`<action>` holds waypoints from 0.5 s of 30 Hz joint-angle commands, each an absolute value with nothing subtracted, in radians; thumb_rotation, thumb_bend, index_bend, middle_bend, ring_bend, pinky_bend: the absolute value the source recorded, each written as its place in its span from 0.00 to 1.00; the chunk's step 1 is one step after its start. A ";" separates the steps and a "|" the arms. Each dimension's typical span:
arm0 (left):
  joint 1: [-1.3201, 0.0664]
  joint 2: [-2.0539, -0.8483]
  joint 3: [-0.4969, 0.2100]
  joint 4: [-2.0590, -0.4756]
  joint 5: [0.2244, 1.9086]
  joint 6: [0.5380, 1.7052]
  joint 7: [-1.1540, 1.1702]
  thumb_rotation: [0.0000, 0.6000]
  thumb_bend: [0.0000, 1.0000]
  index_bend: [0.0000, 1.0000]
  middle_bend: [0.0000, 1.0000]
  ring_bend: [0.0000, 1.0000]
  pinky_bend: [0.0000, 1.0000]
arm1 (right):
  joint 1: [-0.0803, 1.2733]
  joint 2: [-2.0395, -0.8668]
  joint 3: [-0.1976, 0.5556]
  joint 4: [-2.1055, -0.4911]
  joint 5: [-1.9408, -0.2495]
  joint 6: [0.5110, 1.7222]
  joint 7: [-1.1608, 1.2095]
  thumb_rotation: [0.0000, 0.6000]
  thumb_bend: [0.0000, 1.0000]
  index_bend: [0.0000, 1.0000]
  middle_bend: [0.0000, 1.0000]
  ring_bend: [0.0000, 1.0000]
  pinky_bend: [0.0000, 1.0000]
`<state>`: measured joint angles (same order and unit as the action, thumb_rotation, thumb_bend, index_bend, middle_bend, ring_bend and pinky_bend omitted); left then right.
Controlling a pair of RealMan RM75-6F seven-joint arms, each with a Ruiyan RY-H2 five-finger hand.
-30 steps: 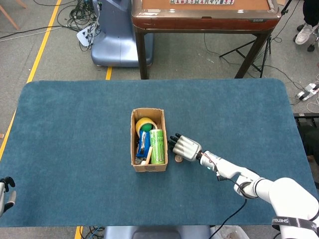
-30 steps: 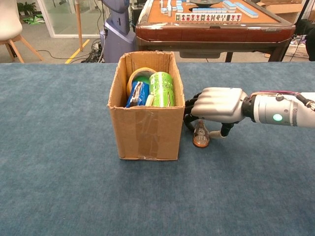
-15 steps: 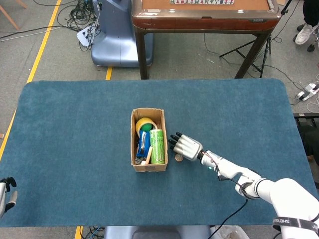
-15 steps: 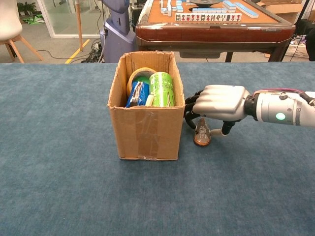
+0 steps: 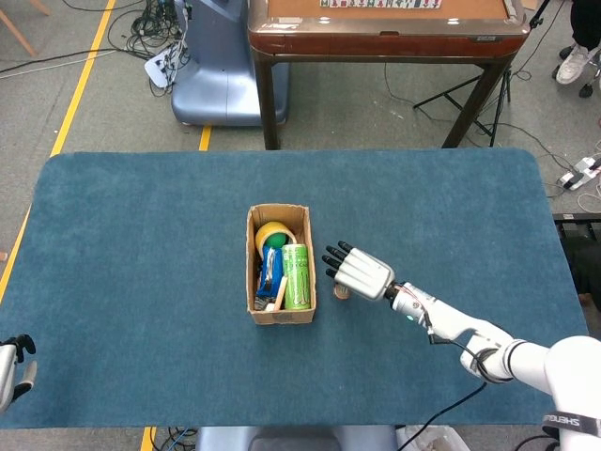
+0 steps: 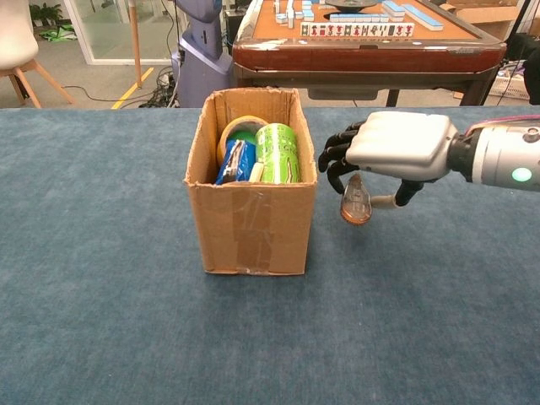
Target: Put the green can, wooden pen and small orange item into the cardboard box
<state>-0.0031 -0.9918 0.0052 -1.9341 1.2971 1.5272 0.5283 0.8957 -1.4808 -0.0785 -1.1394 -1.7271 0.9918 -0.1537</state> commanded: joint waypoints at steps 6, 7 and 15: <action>-0.009 -1.002 0.004 -1.926 1.299 1.522 0.539 1.00 0.37 0.48 0.54 0.45 0.59 | 0.850 -1.319 -0.027 -1.370 -1.709 1.078 -0.285 1.00 0.34 0.53 0.22 0.13 0.24; -0.010 -1.004 0.004 -1.924 1.300 1.522 0.540 1.00 0.37 0.48 0.54 0.45 0.59 | 0.847 -1.307 -0.022 -1.389 -1.707 1.083 -0.295 1.00 0.34 0.53 0.22 0.13 0.24; -0.013 -1.011 0.002 -1.910 1.316 1.524 0.529 1.00 0.37 0.49 0.54 0.45 0.59 | 0.845 -1.258 0.034 -1.505 -1.695 1.100 -0.350 1.00 0.34 0.53 0.22 0.13 0.24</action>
